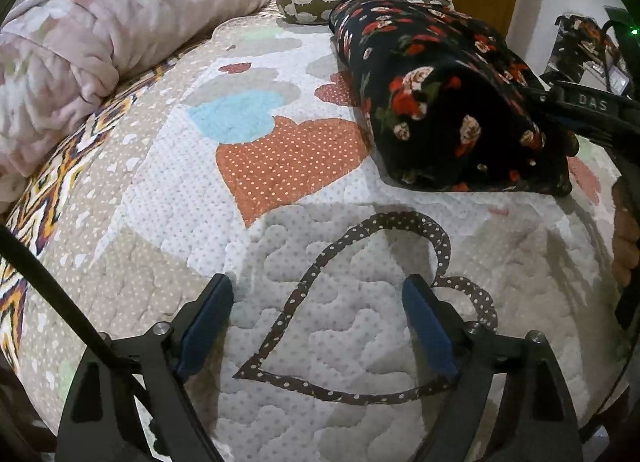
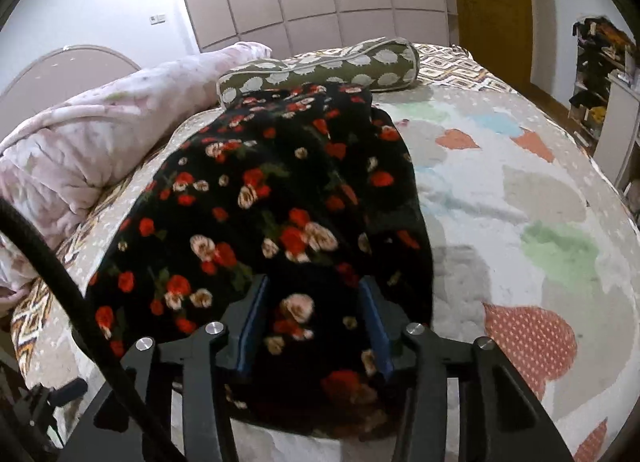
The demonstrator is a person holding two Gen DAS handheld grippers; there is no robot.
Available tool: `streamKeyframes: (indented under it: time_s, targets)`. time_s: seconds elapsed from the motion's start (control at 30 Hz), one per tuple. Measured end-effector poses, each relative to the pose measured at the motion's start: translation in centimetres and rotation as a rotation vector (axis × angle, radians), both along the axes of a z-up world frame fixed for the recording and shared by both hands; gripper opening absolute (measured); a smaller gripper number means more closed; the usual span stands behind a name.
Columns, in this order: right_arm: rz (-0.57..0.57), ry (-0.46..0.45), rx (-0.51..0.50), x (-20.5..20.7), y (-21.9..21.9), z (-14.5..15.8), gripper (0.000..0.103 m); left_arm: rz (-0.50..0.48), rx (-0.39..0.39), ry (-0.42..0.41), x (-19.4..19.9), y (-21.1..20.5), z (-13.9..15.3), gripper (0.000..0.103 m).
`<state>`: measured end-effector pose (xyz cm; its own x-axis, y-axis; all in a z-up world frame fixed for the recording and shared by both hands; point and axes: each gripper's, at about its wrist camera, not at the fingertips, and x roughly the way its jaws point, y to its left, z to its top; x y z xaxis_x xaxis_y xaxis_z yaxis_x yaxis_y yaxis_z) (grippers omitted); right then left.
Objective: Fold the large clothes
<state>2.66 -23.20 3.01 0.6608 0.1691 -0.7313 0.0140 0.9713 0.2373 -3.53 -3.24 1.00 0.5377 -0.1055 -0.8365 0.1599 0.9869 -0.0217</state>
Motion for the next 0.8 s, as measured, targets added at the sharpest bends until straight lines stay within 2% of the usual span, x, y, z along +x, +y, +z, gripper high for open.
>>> streamKeyframes:
  time_s: [0.1, 0.3, 0.5, 0.7, 0.8]
  targets:
    - [-0.02, -0.024, -0.019, -1.4, 0.3, 0.9, 0.049, -0.004, 0.006, 0.0, 0.0, -0.2, -0.2, 0.092]
    - [-0.046, -0.076, 0.027, -6.0, -0.6, 2.1, 0.055, 0.008, 0.014, -0.01, 0.2, -0.3, -0.6, 0.1]
    - [-0.094, -0.061, -0.008, -9.7, -1.7, 0.8, 0.057, 0.02, 0.014, -0.008, 0.4, -0.2, -0.9, 0.103]
    - [-0.092, -0.026, -0.033, -12.0, -1.5, -0.7, 0.059, 0.02, 0.021, -0.021, 0.4, -0.3, -0.9, 0.103]
    - [-0.083, -0.024, -0.07, -12.8, -0.8, -1.1, 0.062, 0.029, -0.002, -0.028, 0.3, -0.1, -1.0, 0.103]
